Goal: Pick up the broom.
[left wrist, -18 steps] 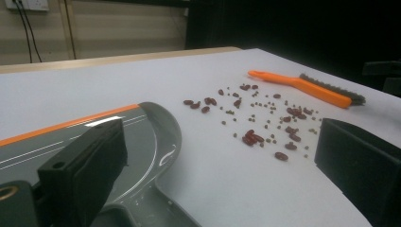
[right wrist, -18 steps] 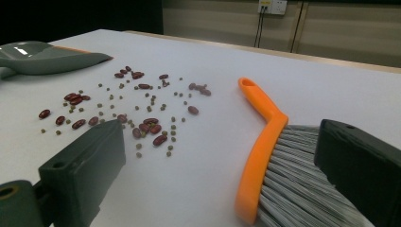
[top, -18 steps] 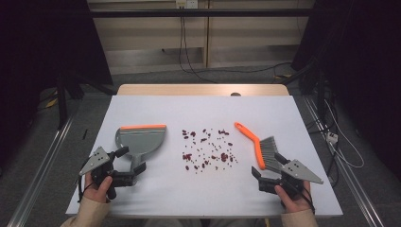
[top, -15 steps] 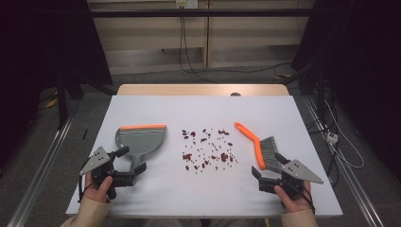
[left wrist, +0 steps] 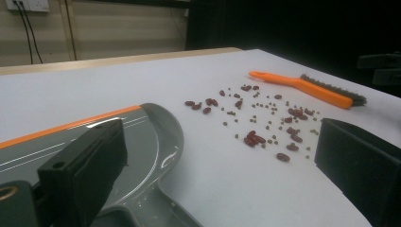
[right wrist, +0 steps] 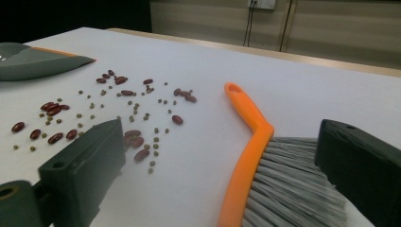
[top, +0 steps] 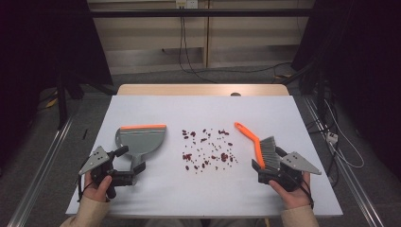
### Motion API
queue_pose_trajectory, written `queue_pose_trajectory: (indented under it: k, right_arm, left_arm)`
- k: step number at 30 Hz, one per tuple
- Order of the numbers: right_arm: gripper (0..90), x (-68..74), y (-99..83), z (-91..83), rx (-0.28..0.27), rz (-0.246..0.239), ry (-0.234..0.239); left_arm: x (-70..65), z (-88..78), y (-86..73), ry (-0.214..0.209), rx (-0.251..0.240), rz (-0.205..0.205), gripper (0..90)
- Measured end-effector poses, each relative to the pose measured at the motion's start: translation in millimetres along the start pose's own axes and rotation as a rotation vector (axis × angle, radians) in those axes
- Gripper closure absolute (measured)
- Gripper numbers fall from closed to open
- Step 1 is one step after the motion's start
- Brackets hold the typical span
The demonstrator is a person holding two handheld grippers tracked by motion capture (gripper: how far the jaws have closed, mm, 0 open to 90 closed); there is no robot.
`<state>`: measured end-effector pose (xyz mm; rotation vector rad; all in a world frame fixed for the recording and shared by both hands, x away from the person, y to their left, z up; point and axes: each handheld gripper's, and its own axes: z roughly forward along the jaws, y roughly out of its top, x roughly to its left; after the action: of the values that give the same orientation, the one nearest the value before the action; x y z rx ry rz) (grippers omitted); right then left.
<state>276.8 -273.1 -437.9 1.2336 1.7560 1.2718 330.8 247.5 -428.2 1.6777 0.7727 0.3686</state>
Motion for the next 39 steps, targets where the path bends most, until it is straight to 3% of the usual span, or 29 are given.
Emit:
queue_pose_trajectory:
  k: [5, 9, 14, 32, 34, 36, 38, 39]
  right_arm:
    - [3.3, -6.7, 5.2, 5.2, 0.022, 0.004, -0.019]
    - [5.6, -18.3, 9.2, 13.8, 0.044, 0.023, -0.062]
    - [7.0, -26.6, 13.9, 24.1, 0.068, 0.028, -0.069]
    - [9.7, -31.5, 29.5, 62.9, 0.146, 0.035, -0.035]
    - [13.5, -32.7, 32.1, 68.6, 0.164, 0.037, -0.038]
    - [28.1, -34.7, 33.8, 72.4, 0.192, 0.045, -0.005]
    - [27.6, -35.3, 34.2, 74.7, 0.196, 0.048, -0.001]
    - [37.3, -36.1, 34.8, 78.4, 0.216, 0.028, -0.009]
  left_arm:
    - [0.5, 0.9, 0.1, -0.002, 0.003, 0.005, 3.0]
    - [0.6, 0.8, -0.1, -0.002, 0.006, 0.005, 3.0]
    - [0.5, 0.9, -0.5, -0.002, 0.003, -0.002, 3.0]
    - [1.6, 1.2, -1.2, -0.007, 0.011, -0.005, 3.0]
    - [1.7, 1.4, -1.3, -0.008, 0.011, -0.005, 3.0]
    - [1.6, 1.4, -1.3, -0.008, 0.012, -0.007, 3.0]
    - [1.3, 1.8, -1.5, -0.007, 0.013, -0.011, 3.0]
    - [1.6, 1.8, -1.7, -0.007, 0.016, -0.009, 3.0]
